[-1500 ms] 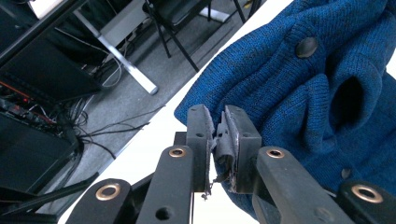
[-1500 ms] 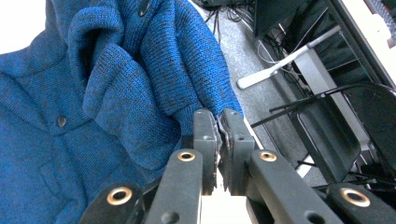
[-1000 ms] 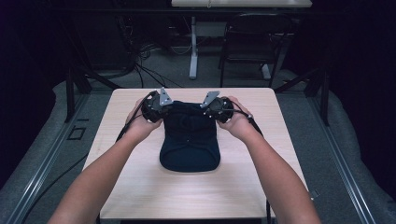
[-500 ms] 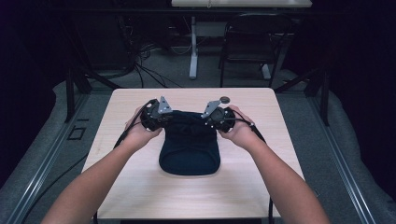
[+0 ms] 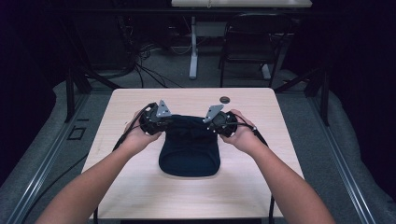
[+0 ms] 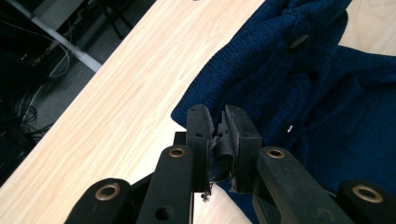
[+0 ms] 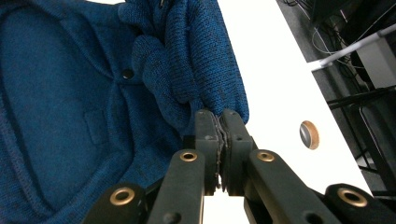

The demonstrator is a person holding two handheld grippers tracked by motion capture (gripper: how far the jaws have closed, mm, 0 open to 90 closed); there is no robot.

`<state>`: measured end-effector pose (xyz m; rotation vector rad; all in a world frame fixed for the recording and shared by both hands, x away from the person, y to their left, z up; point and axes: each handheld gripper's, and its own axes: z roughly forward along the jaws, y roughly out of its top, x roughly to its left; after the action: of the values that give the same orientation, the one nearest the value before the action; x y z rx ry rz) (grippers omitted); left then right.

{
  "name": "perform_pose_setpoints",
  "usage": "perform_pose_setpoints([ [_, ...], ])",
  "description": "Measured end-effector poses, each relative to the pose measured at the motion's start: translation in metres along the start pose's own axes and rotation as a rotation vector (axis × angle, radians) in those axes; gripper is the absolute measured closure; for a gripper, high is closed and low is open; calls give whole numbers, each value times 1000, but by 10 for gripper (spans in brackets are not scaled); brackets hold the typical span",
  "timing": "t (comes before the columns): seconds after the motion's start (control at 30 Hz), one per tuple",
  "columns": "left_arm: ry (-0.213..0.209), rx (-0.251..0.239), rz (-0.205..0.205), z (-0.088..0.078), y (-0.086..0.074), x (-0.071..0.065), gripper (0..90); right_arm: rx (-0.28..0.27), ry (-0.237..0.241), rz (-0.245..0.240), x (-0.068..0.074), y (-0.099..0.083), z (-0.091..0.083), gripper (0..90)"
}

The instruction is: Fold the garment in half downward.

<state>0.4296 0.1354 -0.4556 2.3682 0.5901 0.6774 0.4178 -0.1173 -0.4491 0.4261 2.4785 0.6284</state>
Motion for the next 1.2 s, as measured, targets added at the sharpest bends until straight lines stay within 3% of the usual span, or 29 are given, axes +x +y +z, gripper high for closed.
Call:
perform_pose_setpoints([
  [0.6,-48,-6,20,-9,-12,-11,808,9,53,-47,23,-5,-11,869],
  [1.2,-102,4,32,-13,-23,-28,805,14,103,-38,42,-16,-19,869],
])
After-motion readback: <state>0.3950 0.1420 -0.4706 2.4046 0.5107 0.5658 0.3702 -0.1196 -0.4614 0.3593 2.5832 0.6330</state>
